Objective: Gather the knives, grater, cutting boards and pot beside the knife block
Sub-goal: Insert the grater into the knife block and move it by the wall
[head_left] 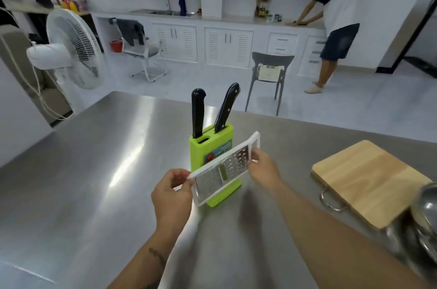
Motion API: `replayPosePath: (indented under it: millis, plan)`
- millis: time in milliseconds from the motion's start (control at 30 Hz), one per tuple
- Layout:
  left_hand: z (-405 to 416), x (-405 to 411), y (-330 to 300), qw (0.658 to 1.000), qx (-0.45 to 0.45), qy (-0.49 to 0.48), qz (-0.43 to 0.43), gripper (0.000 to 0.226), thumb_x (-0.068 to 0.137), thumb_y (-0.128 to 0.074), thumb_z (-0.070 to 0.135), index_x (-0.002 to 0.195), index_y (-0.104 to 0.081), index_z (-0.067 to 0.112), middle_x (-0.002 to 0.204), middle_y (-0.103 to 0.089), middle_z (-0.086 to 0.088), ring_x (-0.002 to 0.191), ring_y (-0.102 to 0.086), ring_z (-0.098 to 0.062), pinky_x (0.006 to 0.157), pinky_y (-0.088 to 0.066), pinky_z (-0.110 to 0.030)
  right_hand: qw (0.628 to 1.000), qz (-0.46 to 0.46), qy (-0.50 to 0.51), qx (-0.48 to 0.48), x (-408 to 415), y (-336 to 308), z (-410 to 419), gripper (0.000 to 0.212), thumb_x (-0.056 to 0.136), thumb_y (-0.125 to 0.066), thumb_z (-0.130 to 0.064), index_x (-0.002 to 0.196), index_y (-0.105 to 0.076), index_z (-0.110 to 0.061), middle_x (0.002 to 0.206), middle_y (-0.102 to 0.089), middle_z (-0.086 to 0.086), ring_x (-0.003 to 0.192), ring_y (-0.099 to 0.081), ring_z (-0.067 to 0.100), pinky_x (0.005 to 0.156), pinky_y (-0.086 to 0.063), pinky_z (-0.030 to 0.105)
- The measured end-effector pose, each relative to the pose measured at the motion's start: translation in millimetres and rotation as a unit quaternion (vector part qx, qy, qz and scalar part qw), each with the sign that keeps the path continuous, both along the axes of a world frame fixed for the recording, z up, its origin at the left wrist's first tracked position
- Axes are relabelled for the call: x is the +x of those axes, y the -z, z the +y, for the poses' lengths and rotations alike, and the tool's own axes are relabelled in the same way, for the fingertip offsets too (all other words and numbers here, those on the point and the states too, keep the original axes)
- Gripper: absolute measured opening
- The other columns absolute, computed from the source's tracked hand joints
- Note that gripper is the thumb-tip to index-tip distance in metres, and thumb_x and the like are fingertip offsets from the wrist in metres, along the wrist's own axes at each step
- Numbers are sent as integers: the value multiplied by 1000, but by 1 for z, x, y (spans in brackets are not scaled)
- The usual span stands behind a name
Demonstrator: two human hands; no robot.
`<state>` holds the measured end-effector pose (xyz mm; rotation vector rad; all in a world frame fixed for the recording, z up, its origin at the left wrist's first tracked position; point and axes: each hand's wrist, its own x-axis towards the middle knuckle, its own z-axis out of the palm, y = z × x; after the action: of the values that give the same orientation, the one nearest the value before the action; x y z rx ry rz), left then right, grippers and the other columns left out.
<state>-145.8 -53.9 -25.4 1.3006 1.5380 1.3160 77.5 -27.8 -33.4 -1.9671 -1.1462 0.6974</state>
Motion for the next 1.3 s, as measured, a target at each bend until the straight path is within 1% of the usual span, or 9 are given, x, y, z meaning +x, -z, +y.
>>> replayPosePath:
  millis: [133, 333, 567, 700, 833, 1000, 1067, 1133, 1300]
  plan:
    - [3, -4, 1, 1000, 15, 13, 12, 19, 80, -72, 5, 77, -66, 22, 80, -71, 5, 76, -64, -2, 61, -45, -5, 999, 38, 3, 8, -6, 3, 15, 33, 87, -54, -4, 111, -70, -21, 105, -72, 1, 97, -65, 23, 79, -46, 31]
    - [3, 1, -13, 998, 54, 30, 13, 15, 79, -71, 2, 78, -69, 17, 78, -71, 6, 71, -64, 1, 60, -46, -5, 996, 71, 29, 38, -9, -3, 28, 31, 87, -58, -8, 111, -69, -23, 101, -72, -4, 90, -65, 17, 70, -43, 27]
    - [17, -11, 8, 999, 2, 27, 45, 20, 81, -67, 0, 77, -67, 20, 80, -70, 7, 79, -62, 3, 59, -44, -5, 996, 75, -47, -12, -7, 6, 29, 38, 82, -59, -4, 113, -67, -23, 111, -72, -3, 105, -66, 20, 95, -53, 40]
    - [15, -12, 23, 997, -31, 50, 59, 22, 82, -68, 3, 77, -66, 24, 80, -70, 5, 81, -65, -6, 65, -46, -16, 993, 77, -58, -63, -5, 11, 29, 41, 72, -58, -13, 112, -66, -20, 112, -71, 0, 105, -66, 24, 88, -55, 40]
    - [16, -10, 27, 995, -38, 69, 58, 18, 85, -68, 5, 81, -67, 23, 82, -70, 5, 83, -64, -5, 63, -44, -10, 992, 77, -56, -85, -3, 12, 28, 45, 68, -58, -20, 112, -65, -20, 114, -70, 1, 104, -66, 26, 81, -52, 40]
    - [22, -17, 22, 994, -42, 96, 37, 13, 88, -63, 8, 88, -66, 21, 90, -68, 6, 85, -64, -6, 60, -46, -9, 991, 73, -49, -101, 1, 7, 26, 42, 81, -62, -13, 122, -63, -16, 104, -66, 3, 88, -60, 22, 74, -45, 35]
    - [26, -21, 19, 994, -39, 101, 24, 11, 89, -63, 9, 89, -66, 20, 91, -68, 5, 84, -63, -7, 65, -45, -15, 992, 57, -39, -109, 5, 7, 25, 56, 84, -60, -10, 139, -51, -16, 110, -63, 6, 93, -59, 24, 79, -48, 37]
    - [32, -24, 15, 993, -38, 110, 16, 11, 89, -62, 9, 91, -66, 19, 93, -68, 4, 84, -62, -8, 67, -45, -17, 992, 31, -31, -116, 9, 3, 21, 59, 86, -58, -10, 144, -46, -14, 115, -63, 7, 96, -61, 24, 84, -51, 39]
    - [51, -22, 3, 988, -56, 140, -13, 15, 88, -65, 11, 101, -62, 19, 102, -64, 2, 89, -63, -13, 67, -47, -19, 995, 8, -8, -95, 16, -13, 18, 53, 87, -58, -6, 139, -49, -11, 88, -60, -2, 70, -56, 16, 68, -46, 31]
